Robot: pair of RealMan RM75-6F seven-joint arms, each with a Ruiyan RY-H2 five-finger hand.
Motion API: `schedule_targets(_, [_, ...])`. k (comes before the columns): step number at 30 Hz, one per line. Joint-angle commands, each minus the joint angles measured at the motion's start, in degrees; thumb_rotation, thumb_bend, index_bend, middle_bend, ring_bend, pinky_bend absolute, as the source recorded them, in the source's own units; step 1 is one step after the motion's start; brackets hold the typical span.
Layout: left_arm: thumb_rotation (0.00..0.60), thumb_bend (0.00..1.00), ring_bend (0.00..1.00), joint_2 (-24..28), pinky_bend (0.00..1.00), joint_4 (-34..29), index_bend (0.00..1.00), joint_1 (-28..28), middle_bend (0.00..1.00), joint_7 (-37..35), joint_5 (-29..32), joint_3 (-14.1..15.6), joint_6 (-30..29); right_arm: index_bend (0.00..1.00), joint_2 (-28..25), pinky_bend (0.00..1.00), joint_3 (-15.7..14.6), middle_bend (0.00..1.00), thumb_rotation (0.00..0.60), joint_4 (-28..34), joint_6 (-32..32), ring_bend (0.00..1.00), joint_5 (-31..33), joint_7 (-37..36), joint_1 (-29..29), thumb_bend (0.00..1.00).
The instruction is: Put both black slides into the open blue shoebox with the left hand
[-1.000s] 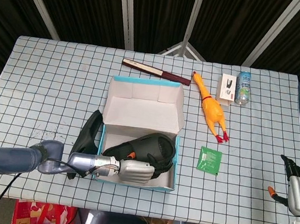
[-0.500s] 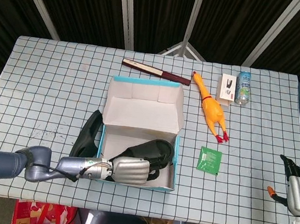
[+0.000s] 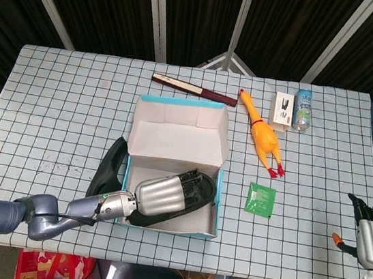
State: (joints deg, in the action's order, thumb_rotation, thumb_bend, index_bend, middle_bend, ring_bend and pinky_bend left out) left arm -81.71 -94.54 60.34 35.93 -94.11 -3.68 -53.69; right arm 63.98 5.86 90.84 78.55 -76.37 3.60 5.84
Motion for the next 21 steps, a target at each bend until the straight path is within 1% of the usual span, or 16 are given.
schedule_targets(1, [0.600,0.09,0.22,-4.5,0.21,-1.1,0.31,-3.6,0.49,-3.0,8.7,-2.9,-1.7,0.13,0.0,0.15,0.0,0.19,0.600,0.0,-0.2,0.24,0.1,0.1,0.1,0.23])
schedule_targets(5, [0.600,0.13,0.28,-7.2,0.30,-1.2,0.33,-4.4,0.51,-4.6,12.8,-4.3,-2.1,0.13,0.0,0.15,0.0,0.19,0.600,0.0,-0.7,0.24,0.4,0.4,0.3,0.23])
schedule_targets(7, [0.600,0.14,0.29,-8.0,0.32,-1.9,0.34,-5.2,0.51,-5.7,14.4,-4.8,-2.8,0.13,0.0,0.15,0.0,0.19,0.600,0.1,-0.7,0.24,0.4,0.4,0.3,0.23])
schedule_targets(13, [0.600,0.15,0.29,-9.5,0.32,-2.5,0.34,-5.7,0.49,-7.2,17.1,-5.7,-2.9,0.13,-0.1,0.15,0.0,0.19,0.600,0.2,-0.6,0.24,0.5,0.2,0.2,0.23])
schedule_targets(21, [0.600,0.15,0.30,-11.1,0.34,-0.9,0.28,-5.0,0.46,-7.4,19.2,-5.8,-1.0,0.13,-0.4,0.15,0.0,0.19,0.600,0.2,-0.7,0.24,0.5,-0.5,0.0,0.23])
